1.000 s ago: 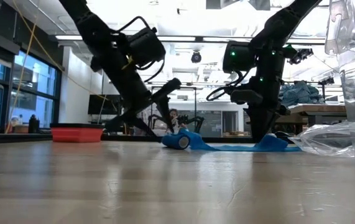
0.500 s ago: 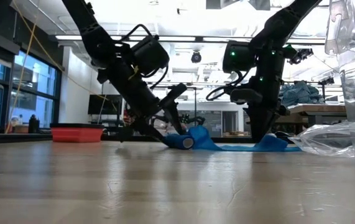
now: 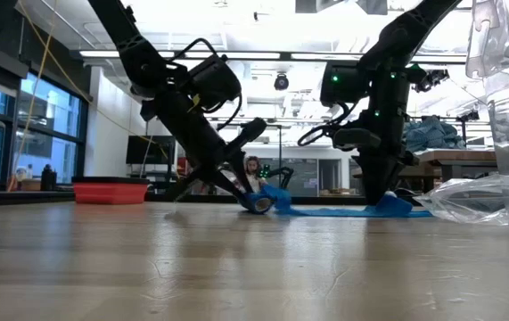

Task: Roll bandage
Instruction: Roll the blue bandage

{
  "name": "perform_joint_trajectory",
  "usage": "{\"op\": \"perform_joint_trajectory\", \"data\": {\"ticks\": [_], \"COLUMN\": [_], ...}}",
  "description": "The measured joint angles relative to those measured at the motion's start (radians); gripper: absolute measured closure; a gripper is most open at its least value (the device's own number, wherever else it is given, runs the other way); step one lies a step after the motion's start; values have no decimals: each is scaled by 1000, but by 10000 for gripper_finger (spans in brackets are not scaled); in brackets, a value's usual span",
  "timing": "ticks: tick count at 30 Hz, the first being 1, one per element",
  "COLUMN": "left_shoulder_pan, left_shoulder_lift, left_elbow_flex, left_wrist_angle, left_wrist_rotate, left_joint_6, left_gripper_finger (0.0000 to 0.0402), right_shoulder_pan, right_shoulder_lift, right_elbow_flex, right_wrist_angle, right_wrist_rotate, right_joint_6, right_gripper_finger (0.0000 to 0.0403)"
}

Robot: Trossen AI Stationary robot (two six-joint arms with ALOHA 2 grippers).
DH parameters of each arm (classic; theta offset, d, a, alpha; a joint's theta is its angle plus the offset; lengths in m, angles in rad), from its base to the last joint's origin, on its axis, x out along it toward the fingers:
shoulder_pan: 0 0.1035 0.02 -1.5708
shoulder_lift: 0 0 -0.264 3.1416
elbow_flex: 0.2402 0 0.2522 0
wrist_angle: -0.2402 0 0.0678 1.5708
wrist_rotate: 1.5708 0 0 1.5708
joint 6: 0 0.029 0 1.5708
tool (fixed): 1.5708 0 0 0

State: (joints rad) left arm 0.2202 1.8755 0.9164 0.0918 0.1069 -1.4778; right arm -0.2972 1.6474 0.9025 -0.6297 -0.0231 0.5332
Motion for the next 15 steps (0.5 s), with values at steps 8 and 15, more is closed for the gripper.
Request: {"op": "perform_joint_trajectory", "data": {"ticks": [8,15], "left_shoulder_pan": [55,81], "left_shoulder_lift": [-155,-241], "left_elbow_flex": [-5,-5], "left_wrist_angle": [-346,-559], "left_wrist_rotate": [30,-11], "left_joint_6": [217,336], "left_gripper_finger": [390,389], "right_shoulder_pan": [3,10], "right_shoulder_lift": [0,0], "right_elbow_flex": [0,0], "right_wrist_angle": [33,112], "right_wrist_rotate": [-4,-30], "right_joint_6": [8,52], "right_gripper_finger": [403,403]}}
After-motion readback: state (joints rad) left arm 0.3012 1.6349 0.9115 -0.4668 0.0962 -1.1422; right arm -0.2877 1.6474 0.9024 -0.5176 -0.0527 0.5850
